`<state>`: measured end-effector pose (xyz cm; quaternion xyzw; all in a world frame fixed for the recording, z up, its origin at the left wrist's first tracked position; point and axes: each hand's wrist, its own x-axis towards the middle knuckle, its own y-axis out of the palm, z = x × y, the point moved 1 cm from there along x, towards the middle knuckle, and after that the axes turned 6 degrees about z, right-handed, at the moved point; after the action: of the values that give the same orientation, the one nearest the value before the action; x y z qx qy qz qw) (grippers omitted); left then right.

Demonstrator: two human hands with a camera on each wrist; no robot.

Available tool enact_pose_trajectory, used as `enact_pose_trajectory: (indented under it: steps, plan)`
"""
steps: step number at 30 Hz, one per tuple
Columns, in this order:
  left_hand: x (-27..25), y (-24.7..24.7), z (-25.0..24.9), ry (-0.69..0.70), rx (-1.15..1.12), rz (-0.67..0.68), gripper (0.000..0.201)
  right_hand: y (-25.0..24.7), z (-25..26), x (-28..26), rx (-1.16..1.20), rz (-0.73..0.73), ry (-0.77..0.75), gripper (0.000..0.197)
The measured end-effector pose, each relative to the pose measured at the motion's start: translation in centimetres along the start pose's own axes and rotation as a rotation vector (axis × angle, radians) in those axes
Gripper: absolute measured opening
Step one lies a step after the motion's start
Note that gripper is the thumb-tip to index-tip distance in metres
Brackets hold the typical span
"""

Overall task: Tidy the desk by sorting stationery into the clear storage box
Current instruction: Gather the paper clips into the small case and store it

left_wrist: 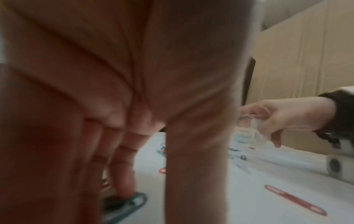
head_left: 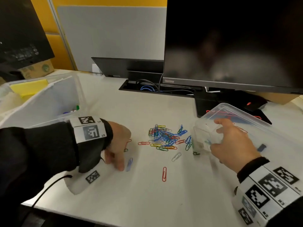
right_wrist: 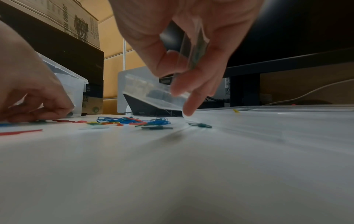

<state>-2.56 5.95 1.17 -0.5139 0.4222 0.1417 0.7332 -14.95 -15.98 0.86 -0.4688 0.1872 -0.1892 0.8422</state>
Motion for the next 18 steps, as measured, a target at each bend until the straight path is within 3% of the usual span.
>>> enact_pose_trajectory:
  steps: [3, 5, 8, 10, 12, 14, 18]
  plan:
    - [0.9, -0.2, -1.2, 0.194, -0.162, -0.163, 0.023, 0.0, 0.1, 0.0, 0.052, -0.011, -0.025, 0.066]
    - [0.9, -0.6, -2.3, 0.307, -0.193, -0.310, 0.013, -0.1, 0.0, 0.1, 0.050, -0.032, -0.026, 0.057]
    - [0.3, -1.3, -2.3, 0.272, -0.225, -0.391, 0.033, -0.4, -0.5, 0.0, 0.055, -0.072, 0.001, 0.045]
    - [-0.3, -1.2, -1.3, 0.093, -0.157, -0.269, 0.061, -0.7, -0.9, -0.3, 0.076, -0.087, 0.026, 0.043]
    - [-0.2, -0.8, -0.5, -0.045, -0.042, -0.156, 0.075, -0.9, -1.2, -0.5, 0.080, -0.094, 0.041, 0.045]
    - [0.5, -0.5, -1.0, -0.008, -0.053, -0.183, 0.075, -1.0, -1.4, -0.5, 0.077, -0.093, 0.037, 0.045]
    - [1.3, -0.7, -4.3, 0.242, -0.306, -0.316, 0.066, -1.1, -1.5, -0.7, -0.004, -0.099, -0.018, 0.041]
